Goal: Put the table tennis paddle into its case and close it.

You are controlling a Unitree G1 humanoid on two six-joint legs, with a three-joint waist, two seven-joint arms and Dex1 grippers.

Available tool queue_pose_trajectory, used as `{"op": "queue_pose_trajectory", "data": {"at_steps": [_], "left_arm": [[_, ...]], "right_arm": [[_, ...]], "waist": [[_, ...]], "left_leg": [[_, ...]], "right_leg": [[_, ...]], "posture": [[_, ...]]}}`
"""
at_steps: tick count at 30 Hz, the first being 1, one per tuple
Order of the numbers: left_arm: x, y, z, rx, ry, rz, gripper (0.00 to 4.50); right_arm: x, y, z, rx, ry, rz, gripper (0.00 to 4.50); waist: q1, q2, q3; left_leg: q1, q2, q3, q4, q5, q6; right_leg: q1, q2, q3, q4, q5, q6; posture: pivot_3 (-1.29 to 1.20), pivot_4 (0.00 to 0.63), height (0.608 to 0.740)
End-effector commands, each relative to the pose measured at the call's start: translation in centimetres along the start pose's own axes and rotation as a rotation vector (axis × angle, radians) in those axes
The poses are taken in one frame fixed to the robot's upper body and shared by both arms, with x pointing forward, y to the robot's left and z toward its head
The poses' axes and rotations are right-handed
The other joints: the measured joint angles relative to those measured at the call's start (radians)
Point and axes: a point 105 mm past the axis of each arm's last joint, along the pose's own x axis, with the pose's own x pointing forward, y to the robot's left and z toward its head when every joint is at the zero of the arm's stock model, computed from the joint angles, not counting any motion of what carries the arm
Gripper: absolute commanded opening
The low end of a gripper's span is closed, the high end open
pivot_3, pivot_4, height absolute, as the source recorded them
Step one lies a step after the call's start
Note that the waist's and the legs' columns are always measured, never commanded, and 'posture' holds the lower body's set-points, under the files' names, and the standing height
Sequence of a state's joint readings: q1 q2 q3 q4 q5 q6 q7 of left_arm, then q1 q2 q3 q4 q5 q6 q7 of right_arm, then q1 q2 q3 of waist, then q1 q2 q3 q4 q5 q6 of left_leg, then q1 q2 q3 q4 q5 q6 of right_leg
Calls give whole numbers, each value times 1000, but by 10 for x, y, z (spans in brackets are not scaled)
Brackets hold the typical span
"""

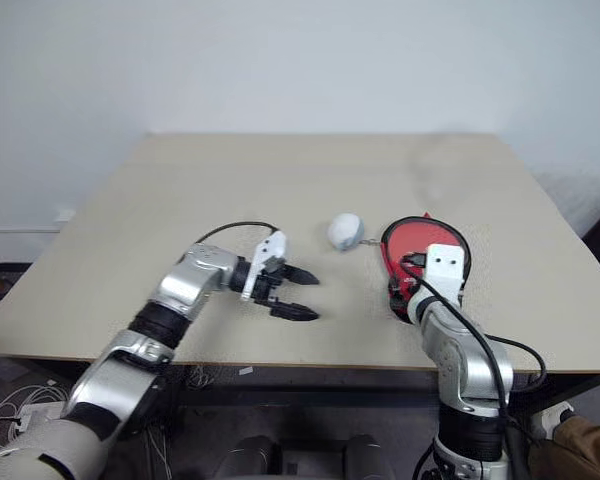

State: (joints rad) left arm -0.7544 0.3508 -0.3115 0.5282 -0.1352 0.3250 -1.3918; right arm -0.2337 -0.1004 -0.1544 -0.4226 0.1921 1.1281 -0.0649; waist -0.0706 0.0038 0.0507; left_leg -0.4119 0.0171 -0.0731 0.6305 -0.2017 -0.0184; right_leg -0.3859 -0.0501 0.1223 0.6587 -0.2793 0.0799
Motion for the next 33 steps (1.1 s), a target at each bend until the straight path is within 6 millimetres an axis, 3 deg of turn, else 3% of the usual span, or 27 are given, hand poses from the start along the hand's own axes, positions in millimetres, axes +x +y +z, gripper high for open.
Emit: {"op": "queue_pose_trajectory", "data": {"at_steps": [1,8,14,18,21,26,29,33], "left_arm": [[-11,5,10,35,-19,22,4500],[-15,21,10,94,-5,113,4500],[-13,24,20,147,-33,119,4500],[-13,26,21,149,-38,128,4500],[-13,26,22,180,-33,134,4500],[-13,24,29,203,-55,134,4500],[-13,25,31,208,-61,141,4500],[-13,23,31,230,-56,148,4500]], "right_arm": [[0,9,14,-20,-56,31,4466],[7,10,-10,-58,64,13,4466],[11,8,-33,-104,183,-15,4466],[12,11,-37,-112,201,-11,4466],[14,8,-44,-172,228,-36,3909],[17,-2,-58,-190,301,-86,3909],[18,-5,-59,-196,311,-99,3315],[19,-15,-60,-233,325,-144,1954]], "waist": [[0,0,0],[-2,-1,0],[-1,-6,-2],[-1,-9,-4],[-1,-11,-5],[0,-15,-7],[0,-16,-8],[1,-16,-8]], "left_leg": [[0,0,0,0,0,0],[0,0,-1,0,0,0],[0,0,-2,0,0,0],[1,0,-3,0,0,0],[1,0,-3,0,0,0],[2,0,-5,1,0,0],[3,0,-9,2,0,0],[3,0,-15,5,0,0]], "right_leg": [[0,0,0,0,0,0],[-1,0,0,1,0,1],[0,0,-1,1,0,1],[1,0,-2,1,0,1],[2,0,-2,1,0,1],[4,0,-4,0,0,1],[7,0,-8,-1,0,1],[12,0,-14,-2,0,1]], "posture": [[0,0,740],[0,0,740],[0,0,740],[0,0,740],[0,0,740],[0,0,740],[0,0,740],[0,0,740]]}}
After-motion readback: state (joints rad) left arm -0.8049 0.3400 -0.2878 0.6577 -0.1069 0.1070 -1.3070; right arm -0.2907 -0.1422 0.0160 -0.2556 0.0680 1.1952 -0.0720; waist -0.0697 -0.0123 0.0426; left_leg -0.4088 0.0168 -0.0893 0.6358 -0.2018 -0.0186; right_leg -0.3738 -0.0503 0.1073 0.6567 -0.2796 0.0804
